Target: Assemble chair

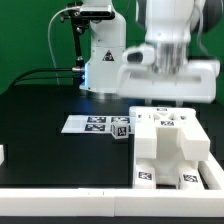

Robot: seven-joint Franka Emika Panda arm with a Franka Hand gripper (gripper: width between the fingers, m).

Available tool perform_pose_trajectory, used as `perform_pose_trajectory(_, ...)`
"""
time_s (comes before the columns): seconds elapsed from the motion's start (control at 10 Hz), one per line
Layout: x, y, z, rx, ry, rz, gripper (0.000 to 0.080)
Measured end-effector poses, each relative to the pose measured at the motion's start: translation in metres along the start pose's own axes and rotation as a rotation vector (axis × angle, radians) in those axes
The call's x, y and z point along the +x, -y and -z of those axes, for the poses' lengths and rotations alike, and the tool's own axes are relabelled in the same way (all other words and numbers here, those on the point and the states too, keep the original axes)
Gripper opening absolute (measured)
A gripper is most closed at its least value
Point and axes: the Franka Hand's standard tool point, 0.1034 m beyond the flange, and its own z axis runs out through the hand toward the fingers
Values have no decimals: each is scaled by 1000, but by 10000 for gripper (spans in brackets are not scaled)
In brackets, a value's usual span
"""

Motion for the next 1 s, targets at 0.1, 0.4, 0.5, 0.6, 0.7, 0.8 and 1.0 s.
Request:
perform_pose_trajectory(0.1,3,3,23,21,2,7,282)
perform_pose_trajectory(0.4,13,11,64,2,-24,61,284)
perform_pose_trajectory(0.5,11,10,61,-1,-20,59,284)
perform_pose_trajectory(0.6,11,9,60,-3,-18,59,284)
perform_pose_trajectory(0.7,13,8,59,-3,-18,76,284)
perform_pose_trajectory(0.8,28,8,57,-11,-12,103,284)
perform_pose_trajectory(1.0,74,23,87,-1,-33,130,284)
